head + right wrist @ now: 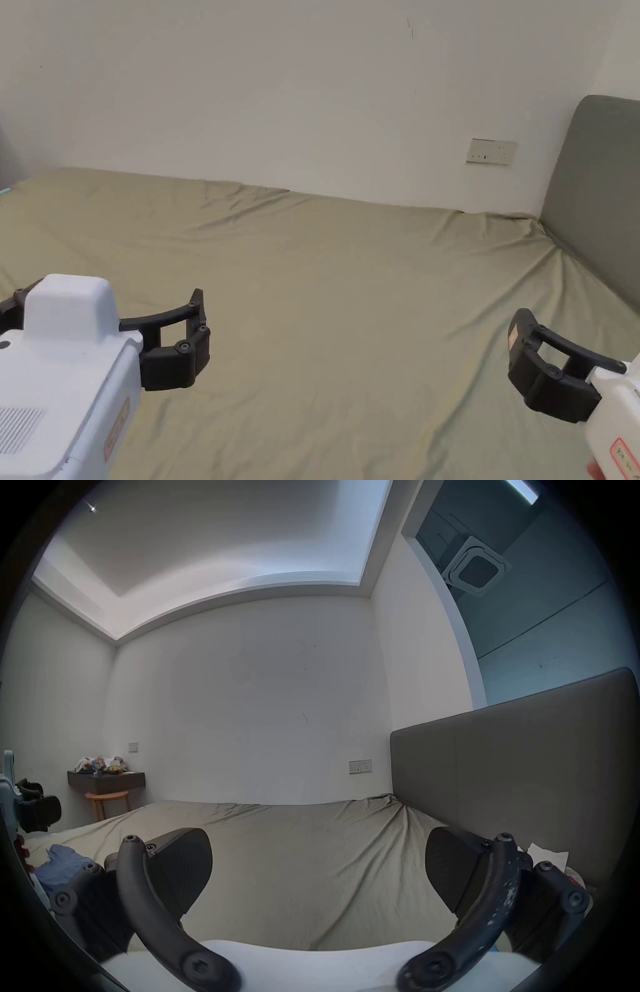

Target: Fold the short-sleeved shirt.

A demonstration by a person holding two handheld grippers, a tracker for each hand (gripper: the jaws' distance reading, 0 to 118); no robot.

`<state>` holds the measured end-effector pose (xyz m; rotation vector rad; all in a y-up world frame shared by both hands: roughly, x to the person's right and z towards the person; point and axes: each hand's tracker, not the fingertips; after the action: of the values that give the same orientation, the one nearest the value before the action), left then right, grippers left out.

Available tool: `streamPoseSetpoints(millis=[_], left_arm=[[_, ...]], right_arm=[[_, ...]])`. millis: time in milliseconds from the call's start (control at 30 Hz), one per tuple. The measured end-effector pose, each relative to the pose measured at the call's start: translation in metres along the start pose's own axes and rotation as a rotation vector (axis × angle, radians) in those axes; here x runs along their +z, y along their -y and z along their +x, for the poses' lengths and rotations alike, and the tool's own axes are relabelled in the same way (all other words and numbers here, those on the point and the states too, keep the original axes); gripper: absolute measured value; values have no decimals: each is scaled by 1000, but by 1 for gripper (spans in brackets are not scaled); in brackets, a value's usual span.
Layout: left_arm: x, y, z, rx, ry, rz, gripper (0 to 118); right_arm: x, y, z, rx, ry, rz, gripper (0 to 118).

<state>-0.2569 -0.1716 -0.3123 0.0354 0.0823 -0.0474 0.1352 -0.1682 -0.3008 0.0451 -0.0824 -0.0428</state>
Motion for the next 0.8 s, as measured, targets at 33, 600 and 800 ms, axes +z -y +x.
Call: streamPoseSetpoints(millis=[33,600,800], left_arm=[[0,0,0,10,20,-7,118],[-3,0,8,15,36,-26,118],[-2,-2,8,36,52,-34,118]], right_arm=[[0,0,1,-11,-2,1,118],[0,-1,1,9,-28,-7,118],[0,-2,4,-23,-26,3,118]])
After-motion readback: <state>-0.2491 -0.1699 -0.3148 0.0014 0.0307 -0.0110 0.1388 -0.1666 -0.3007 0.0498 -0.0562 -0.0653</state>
